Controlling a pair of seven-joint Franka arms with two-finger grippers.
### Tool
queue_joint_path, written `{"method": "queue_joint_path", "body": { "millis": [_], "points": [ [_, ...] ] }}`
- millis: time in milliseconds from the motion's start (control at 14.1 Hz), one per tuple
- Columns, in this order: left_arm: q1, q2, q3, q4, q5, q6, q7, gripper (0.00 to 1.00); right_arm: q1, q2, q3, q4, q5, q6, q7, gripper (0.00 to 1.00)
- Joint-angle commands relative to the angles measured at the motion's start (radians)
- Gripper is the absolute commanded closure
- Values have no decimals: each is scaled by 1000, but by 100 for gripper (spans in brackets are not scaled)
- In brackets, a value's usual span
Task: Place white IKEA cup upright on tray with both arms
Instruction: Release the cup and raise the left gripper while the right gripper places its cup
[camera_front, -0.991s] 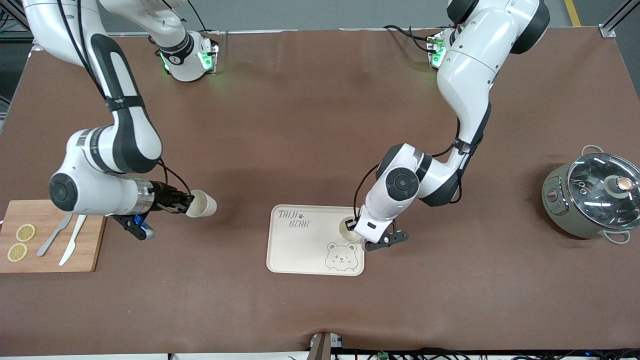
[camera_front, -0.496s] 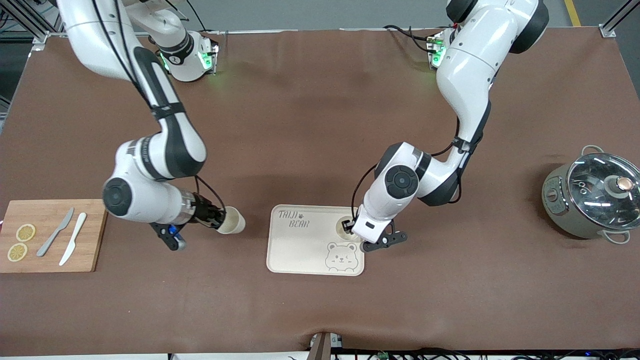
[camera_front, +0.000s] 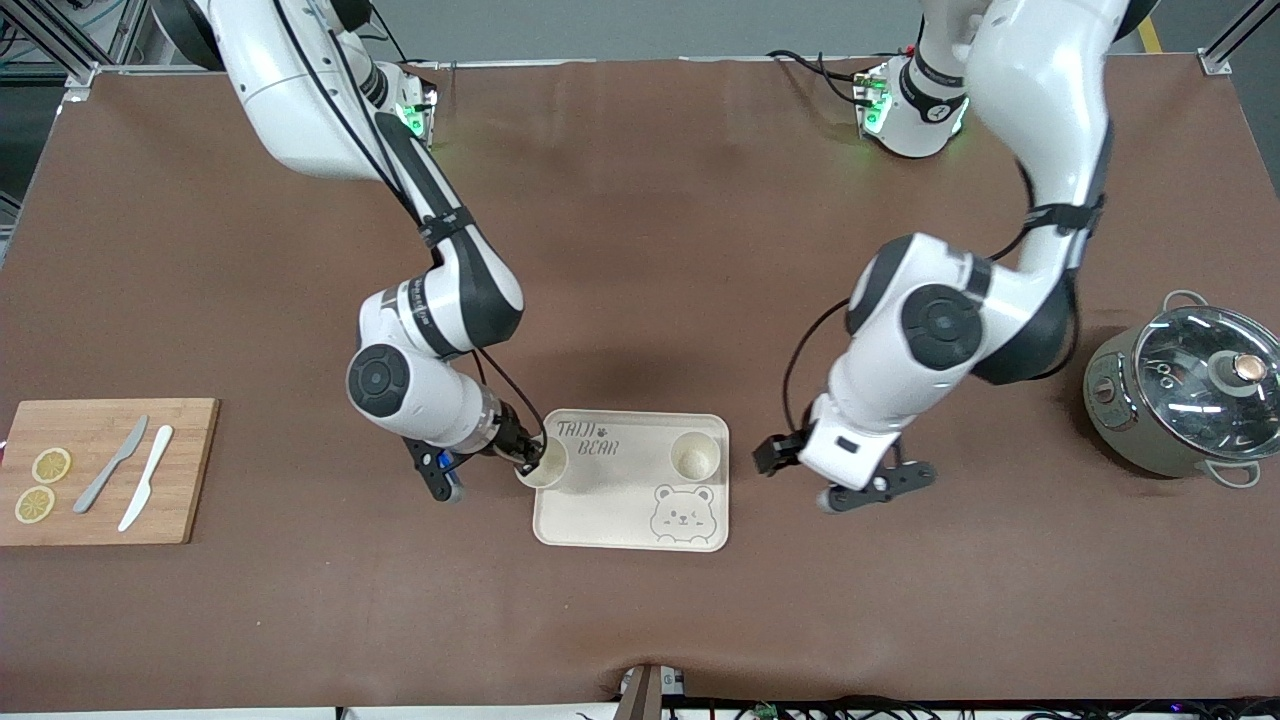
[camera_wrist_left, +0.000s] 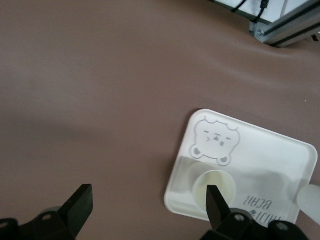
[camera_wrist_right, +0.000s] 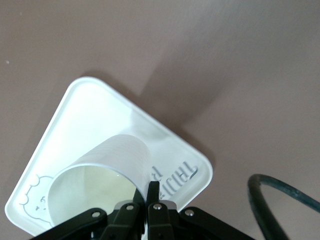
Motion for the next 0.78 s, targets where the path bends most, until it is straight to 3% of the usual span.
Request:
{"method": "queue_joint_path", "body": {
  "millis": [0, 212, 283, 425, 708],
  "points": [
    [51, -79, -1, -38, 11, -111, 99, 0, 22, 47, -6, 38, 16, 3, 33, 100],
    [112, -129, -1, -38, 11, -192, 159, 0, 34, 74, -6, 35, 15, 5, 33, 100],
    [129, -149, -1, -38, 11, -206, 173, 0, 37, 79, -6, 35, 15, 5, 33, 94],
    [161, -181, -1, -38, 11, -237, 231, 0, 39, 80, -7, 33, 9, 5, 33, 0],
    [236, -247, -1, -36, 11, -369, 325, 0, 36, 62, -7, 49, -10, -7, 24, 0]
  ]
}}
